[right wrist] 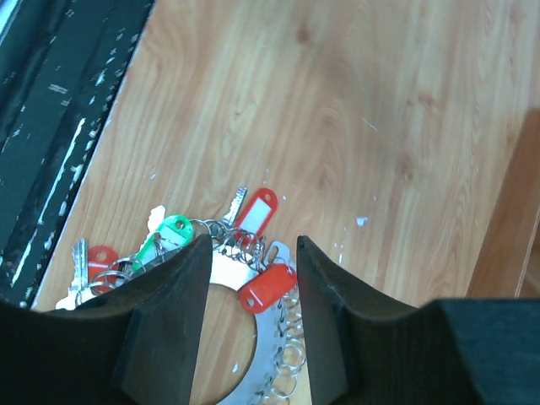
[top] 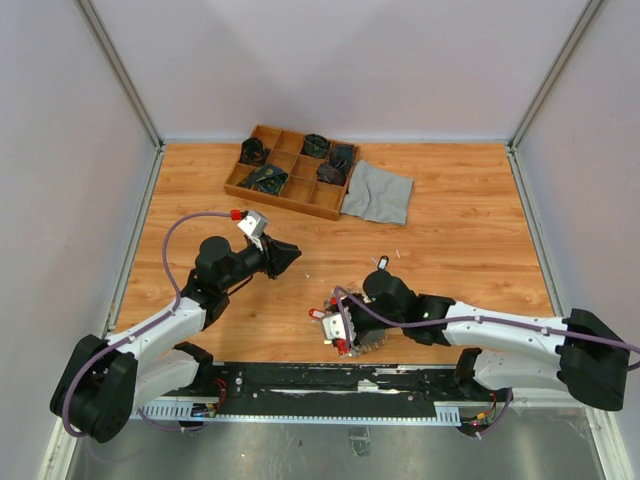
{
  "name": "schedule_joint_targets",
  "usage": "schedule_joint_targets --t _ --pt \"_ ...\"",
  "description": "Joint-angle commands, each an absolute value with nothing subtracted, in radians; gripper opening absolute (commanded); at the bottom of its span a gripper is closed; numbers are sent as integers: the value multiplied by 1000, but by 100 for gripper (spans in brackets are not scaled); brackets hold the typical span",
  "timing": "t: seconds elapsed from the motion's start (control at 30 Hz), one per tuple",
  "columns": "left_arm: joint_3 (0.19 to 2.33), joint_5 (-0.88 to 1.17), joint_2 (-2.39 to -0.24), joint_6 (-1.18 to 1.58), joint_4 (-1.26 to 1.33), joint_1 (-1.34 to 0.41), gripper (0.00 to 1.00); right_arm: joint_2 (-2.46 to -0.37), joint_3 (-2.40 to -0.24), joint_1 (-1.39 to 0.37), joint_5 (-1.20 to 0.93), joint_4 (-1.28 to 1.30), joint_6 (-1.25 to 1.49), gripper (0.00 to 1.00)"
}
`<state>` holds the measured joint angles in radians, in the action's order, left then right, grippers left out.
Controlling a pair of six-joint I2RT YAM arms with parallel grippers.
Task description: Put the keys on the keyring
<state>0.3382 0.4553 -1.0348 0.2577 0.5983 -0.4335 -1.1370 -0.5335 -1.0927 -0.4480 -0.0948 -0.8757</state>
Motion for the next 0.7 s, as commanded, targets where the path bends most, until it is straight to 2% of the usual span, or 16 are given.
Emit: schedule_joint_targets --t 0.0,0.2,0.33,0.43,0.67 --pt "340 440 -1023 245 614 -436 24 -1080 -526 -1080 -256 -111 -478 43" --pt "343 426 -1030 247 608 -436 25 -1112 -558 -1051 -139 -7 -7 24" --pt "343 420 -1031 250 607 -436 25 -1131 -559 -1045 -154 49 135 31" --pt "343 415 -1031 250 605 -436 25 -1136 -566 -1045 -130 114 164 32" --pt "345 408 -1037 250 602 -436 26 -1210 -586 -933 -49 260 285 19"
